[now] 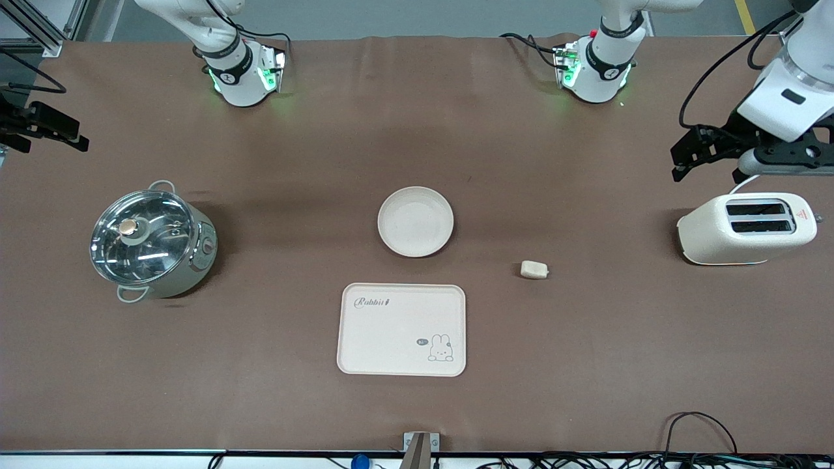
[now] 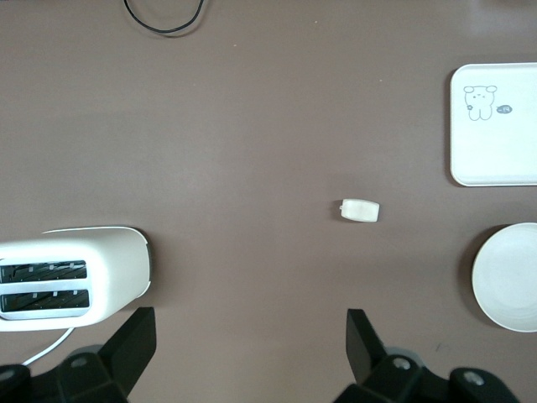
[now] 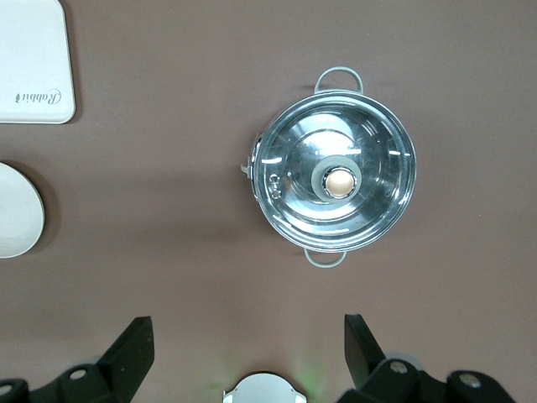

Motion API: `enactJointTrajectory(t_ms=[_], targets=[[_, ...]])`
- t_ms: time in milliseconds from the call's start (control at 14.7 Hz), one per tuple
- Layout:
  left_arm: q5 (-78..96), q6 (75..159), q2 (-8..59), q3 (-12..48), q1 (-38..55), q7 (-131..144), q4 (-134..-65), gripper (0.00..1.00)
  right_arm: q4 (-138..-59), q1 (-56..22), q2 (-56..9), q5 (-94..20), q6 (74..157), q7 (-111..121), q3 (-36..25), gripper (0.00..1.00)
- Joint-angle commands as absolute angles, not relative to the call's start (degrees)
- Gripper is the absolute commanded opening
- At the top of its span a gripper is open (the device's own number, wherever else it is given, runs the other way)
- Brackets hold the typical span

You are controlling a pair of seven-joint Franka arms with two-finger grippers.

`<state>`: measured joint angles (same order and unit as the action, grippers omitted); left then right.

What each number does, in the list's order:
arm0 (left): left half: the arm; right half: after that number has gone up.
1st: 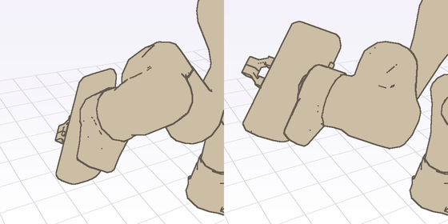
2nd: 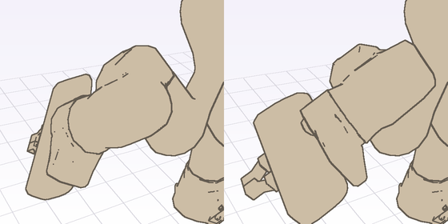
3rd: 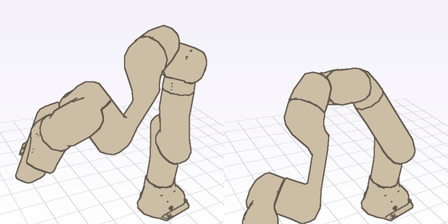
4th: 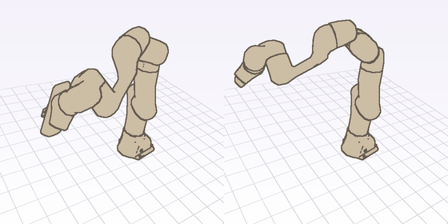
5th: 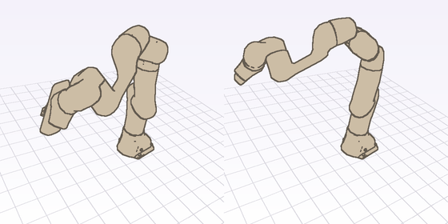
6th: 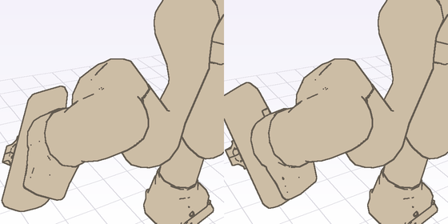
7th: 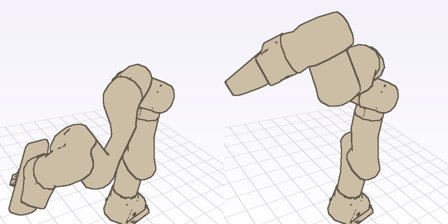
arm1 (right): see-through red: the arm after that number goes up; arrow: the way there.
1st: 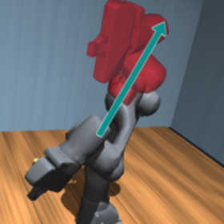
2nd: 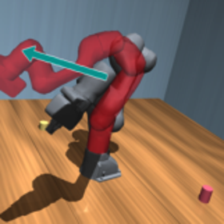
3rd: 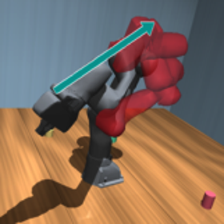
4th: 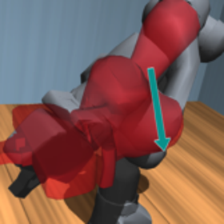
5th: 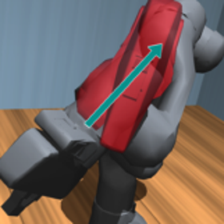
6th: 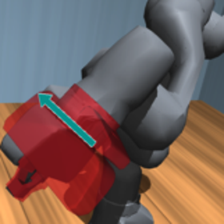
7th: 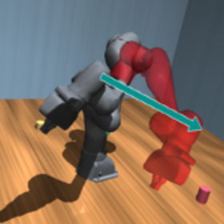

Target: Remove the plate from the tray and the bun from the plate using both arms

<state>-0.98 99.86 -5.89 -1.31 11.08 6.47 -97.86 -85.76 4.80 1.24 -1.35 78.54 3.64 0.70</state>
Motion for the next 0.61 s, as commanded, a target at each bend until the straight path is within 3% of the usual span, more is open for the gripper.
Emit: enactJointTrajectory(t_ms=[0, 341, 545], targets=[[-0.88, 99.58, -7.03, -2.11, 11.61, 5.28, -98.97, 1.0, -85.78, 5.01, 2.2, -0.7, 78.84, 3.25, 1.05, 1.0], [-1.32, 95.81, -2.56, -1.58, 11.87, 5.62, -91.33, 1.0, -85.78, 4.92, 2.2, -0.62, 79.28, 3.08, 1.05, 1.0], [-1.14, 95.71, -2.37, -1.76, 11.17, 5.45, -90.7, 1.0, -85.69, 3.87, 2.2, -0.53, 79.45, 3.08, 1.14, 1.0]])
